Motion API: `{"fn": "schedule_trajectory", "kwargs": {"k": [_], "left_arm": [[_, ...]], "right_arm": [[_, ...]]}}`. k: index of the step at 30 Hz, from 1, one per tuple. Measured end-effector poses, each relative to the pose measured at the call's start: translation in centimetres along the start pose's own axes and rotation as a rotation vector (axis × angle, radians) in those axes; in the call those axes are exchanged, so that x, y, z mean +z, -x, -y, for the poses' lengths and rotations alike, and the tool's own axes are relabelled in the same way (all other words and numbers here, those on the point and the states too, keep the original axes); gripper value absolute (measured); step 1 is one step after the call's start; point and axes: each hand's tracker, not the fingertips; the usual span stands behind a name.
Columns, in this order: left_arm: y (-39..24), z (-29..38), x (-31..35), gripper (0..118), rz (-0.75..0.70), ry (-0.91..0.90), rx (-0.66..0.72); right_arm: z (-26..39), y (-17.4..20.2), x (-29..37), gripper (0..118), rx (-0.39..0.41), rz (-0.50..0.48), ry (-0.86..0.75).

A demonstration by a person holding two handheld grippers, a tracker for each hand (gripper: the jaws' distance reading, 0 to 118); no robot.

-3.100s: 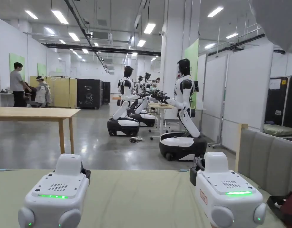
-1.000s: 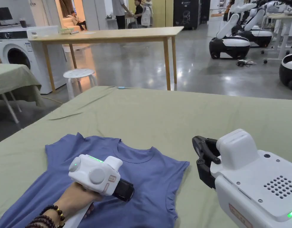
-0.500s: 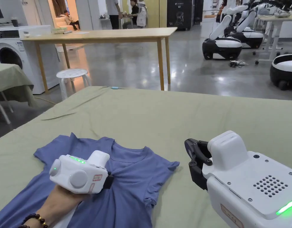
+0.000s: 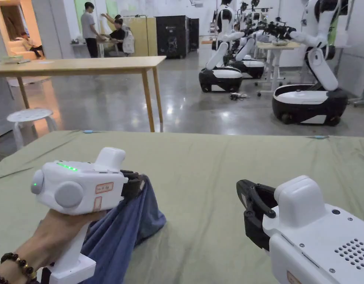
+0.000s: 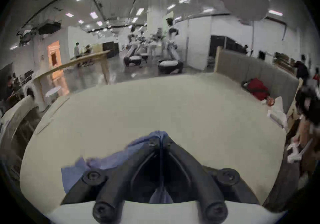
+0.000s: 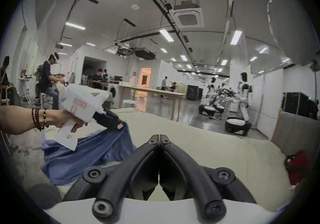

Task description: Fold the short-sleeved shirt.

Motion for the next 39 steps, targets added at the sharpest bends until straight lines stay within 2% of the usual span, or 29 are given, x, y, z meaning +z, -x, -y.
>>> {"fn": "schedule_trajectory", "kwargs": {"k": [6, 12, 16, 19, 21, 23, 27, 28, 29, 30, 31, 33, 34, 36, 39], "left_arm": [[-14.7, -8.8, -6.8, 0, 0.253, -0.039, -0.142], [-32.0, -11.5, -14.9, 0, 0.468, 0.01, -0.339], [-41.7, -10.0, -19.6, 0, 0.645, 0.037, -0.338], [-47.8, -6.8, -22.6, 0, 0.661, 0.117, -0.438], [-50.7, -3.5, -24.4, 0, 0.654, 0.199, -0.498], [-52.1, -0.5, -25.6, 0, 0.659, 0.236, -0.519], [-51.3, 2.5, -26.5, 1, 0.648, 0.275, -0.473], [-50.9, 2.5, -26.4, 9, 0.643, 0.273, -0.468], [-50.1, 2.1, -26.0, 41, 0.634, 0.245, -0.451], [-49.2, 1.5, -25.6, 86, 0.634, 0.207, -0.423], [-48.5, 0.8, -25.2, 118, 0.636, 0.193, -0.396], [-46.3, -0.9, -23.9, 116, 0.636, 0.181, -0.337], [-45.6, -1.4, -22.4, 117, 0.667, 0.114, -0.316], [-43.0, -2.6, -19.1, 117, 0.557, 0.015, -0.295], [-36.2, -3.6, -14.8, 116, 0.527, -0.05, -0.206]], "right_arm": [[-0.7, -6.9, 7.5, 0, -0.013, 0.198, -0.022], [-0.1, -12.6, 14.6, 0, -0.044, 0.386, -0.005], [1.0, -15.7, 17.8, 0, -0.032, 0.512, 0.022], [1.6, -17.6, 18.8, 0, -0.077, 0.599, 0.033], [1.9, -18.6, 19.5, 0, -0.116, 0.601, 0.035], [2.0, -19.0, 19.9, 0, -0.123, 0.607, 0.04], [1.9, -19.1, 20.2, 0, -0.116, 0.627, 0.047], [1.9, -19.0, 20.2, 0, -0.118, 0.623, 0.044], [1.8, -19.0, 20.1, 0, -0.119, 0.617, 0.042], [1.7, -18.8, 19.9, 0, -0.117, 0.612, 0.041], [1.7, -18.6, 19.7, 0, -0.113, 0.606, 0.041], [1.6, -18.1, 19.3, 0, -0.101, 0.588, 0.045], [1.6, -17.9, 19.1, 0, -0.097, 0.58, 0.046], [1.5, -17.3, 18.4, 0, -0.093, 0.557, 0.046], [1.4, -16.5, 17.3, 0, -0.08, 0.532, 0.064]]}}
